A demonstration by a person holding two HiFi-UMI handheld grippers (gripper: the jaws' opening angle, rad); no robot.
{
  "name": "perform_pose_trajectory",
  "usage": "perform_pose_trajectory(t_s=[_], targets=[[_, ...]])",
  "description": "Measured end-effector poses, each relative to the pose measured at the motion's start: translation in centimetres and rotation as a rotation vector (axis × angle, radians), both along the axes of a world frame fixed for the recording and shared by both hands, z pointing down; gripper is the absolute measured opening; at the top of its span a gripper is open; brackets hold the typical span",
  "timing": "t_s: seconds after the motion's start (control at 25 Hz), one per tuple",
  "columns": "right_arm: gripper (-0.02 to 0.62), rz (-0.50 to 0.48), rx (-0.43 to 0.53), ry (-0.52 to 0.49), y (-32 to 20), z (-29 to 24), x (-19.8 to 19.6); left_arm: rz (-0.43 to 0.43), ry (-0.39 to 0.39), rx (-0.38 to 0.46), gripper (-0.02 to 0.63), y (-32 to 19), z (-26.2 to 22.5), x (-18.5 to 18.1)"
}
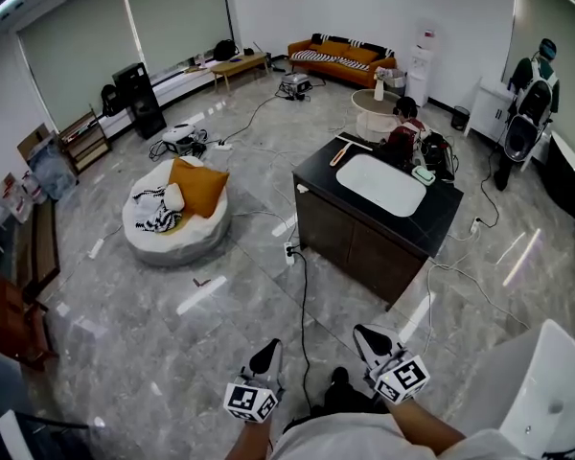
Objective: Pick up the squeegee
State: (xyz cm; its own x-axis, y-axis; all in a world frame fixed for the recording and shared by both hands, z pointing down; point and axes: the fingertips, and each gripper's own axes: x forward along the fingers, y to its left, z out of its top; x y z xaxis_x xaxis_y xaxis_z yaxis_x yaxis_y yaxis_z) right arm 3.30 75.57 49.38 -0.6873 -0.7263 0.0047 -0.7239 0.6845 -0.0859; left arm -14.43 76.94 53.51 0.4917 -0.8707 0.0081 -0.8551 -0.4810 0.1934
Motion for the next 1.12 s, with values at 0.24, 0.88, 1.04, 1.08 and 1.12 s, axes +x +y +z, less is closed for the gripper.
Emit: perform_pose_trajectory(t_s=[0.24, 0.88, 1.04, 1.08, 1.12], targets=[[0.015, -0.008, 0.002, -0.004, -4.6, 0.3, 0.3, 0.038, -0.004, -0.011, 0.015, -5.4, 0.1, 1.0], [0.015, -0.143, -0.038, -0.087, -27.0, 0.8, 3.1, 0.082, -0.066, -0.053, 0.015, -27.6, -1.0, 4.7], [0.015, -0.203, -0.054, -0.119, -30.9, 1.3, 2.3, 0.031, -0.075, -0.062, 0.015, -31.4, -0.8, 3.8], [0.015, -0.211, -0.055, -0.123, -31.7, 1.3, 2.1, 0.021, -0.075, -0.066, 0.015, -32.2, -0.7, 3.6], [0.015, -0.209, -0.058, -0.125, -32.5, 1.5, 2.0, 0.017, -0.074, -0.067, 0.015, -33.0, -0.6, 3.5]])
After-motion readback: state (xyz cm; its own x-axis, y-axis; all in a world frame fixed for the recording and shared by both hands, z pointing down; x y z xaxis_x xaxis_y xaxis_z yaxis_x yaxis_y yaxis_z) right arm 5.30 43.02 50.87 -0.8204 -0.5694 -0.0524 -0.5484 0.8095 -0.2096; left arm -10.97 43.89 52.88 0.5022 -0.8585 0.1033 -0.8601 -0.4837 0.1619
